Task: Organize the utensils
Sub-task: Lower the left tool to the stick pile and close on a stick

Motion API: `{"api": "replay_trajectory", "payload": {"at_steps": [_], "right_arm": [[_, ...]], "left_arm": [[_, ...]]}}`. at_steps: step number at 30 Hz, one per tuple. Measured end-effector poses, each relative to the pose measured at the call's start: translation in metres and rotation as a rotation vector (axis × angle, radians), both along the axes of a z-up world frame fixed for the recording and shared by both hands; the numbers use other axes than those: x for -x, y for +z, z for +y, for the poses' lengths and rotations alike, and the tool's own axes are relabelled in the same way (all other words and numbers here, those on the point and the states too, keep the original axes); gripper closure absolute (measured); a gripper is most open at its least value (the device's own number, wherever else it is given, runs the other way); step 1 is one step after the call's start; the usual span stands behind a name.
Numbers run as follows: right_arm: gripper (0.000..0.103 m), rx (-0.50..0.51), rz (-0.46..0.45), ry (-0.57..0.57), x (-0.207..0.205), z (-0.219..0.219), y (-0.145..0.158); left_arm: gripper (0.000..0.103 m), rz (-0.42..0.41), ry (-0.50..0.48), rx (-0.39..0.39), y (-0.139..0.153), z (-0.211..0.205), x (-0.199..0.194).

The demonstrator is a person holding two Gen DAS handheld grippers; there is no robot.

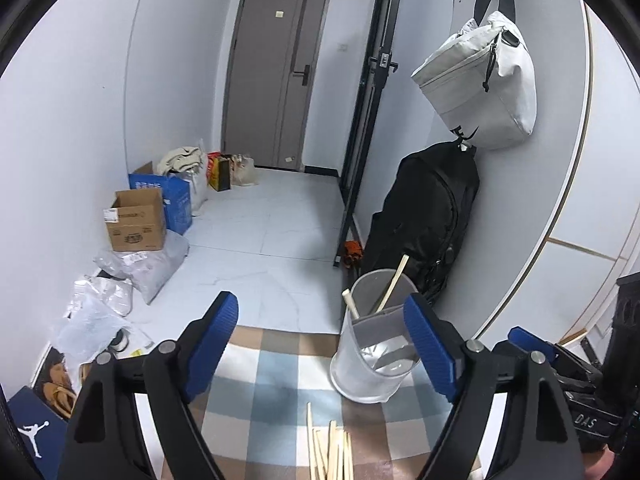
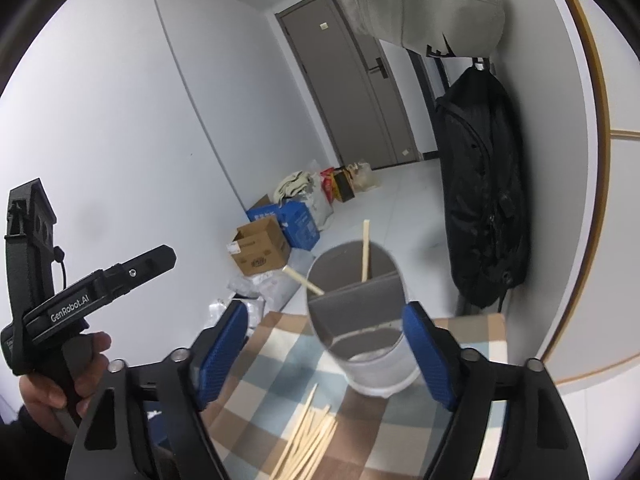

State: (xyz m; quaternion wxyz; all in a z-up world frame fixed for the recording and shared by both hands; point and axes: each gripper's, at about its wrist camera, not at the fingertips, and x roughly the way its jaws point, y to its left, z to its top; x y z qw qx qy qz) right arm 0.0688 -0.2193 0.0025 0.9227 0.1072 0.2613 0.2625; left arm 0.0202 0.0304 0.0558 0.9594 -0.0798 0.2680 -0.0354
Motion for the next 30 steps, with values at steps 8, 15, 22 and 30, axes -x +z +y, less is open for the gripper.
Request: {"api": "replay_trajectory", "payload": {"at_steps": [8, 15, 22, 30], "right_arm": [[0.017, 0.034, 0.000, 0.015, 0.019, 0.009, -0.016], [0.006, 0.066, 0.020, 0.013, 0.021, 0.015, -0.039], [0.006, 0.053, 0.100, 0.022, 0.008, 0.020, -0.064], [0.006, 0.051, 0.139, 0.008, -0.001, 0.017, -0.071]], "left_arm": [[0.020, 0.024, 0.024, -0.003, -0.023, 0.005, 0.016], [0.020, 0.180, 0.001, 0.032, -0.073, 0.020, 0.007], [0.020, 0.397, 0.007, 0.074, -0.131, 0.025, -0.009], [0.020, 0.533, -0.031, 0.070, -0.160, 0.012, -0.033]]}}
